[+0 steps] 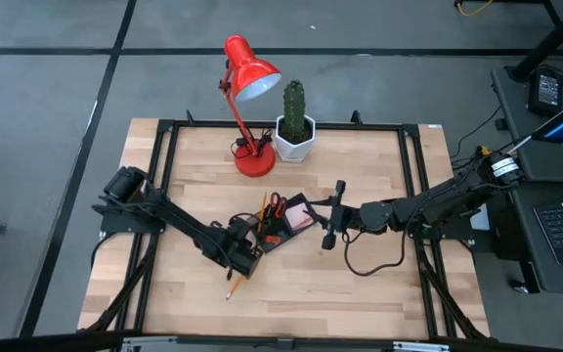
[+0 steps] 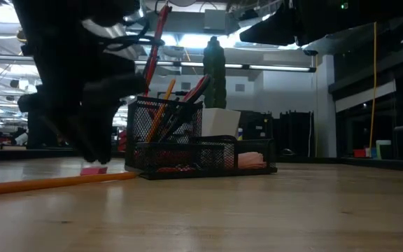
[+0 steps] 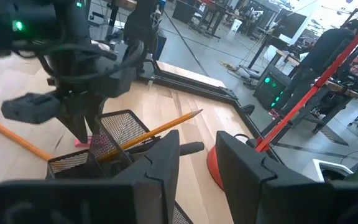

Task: Pick and place office supplies into organizer
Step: Put the pink eraser into the black desk organizer, then put the orange pencil into the black desk organizer

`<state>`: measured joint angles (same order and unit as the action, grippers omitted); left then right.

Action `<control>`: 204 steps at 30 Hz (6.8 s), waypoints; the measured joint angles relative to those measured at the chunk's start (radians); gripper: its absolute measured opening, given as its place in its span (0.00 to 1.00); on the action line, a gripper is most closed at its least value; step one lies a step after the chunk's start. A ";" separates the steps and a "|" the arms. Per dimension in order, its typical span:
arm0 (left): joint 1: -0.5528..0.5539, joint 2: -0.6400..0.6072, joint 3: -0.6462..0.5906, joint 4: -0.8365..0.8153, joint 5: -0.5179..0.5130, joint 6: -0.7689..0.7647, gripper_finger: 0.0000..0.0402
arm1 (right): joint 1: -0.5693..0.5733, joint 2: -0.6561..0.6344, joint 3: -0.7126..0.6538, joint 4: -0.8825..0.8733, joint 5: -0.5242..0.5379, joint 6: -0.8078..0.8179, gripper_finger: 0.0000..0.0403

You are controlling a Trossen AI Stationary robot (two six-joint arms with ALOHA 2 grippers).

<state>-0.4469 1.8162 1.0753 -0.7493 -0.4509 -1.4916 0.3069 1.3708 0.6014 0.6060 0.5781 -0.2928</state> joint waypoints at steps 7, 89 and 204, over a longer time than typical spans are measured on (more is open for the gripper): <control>0.004 0.039 0.001 -0.005 -0.008 -0.032 0.30 | 0.000 0.000 0.000 -0.001 0.000 0.000 0.27; -0.238 -0.110 -0.001 0.276 -0.328 0.215 0.14 | 0.001 0.000 0.000 -0.042 -0.007 0.075 0.27; -0.104 -0.026 0.119 0.094 0.226 0.219 0.32 | 0.098 -0.067 0.000 -0.118 0.004 0.152 0.27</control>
<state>-0.5510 1.7905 1.1942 -0.6556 -0.2251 -1.2728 0.4046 1.3037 0.6014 0.4881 0.5823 -0.1406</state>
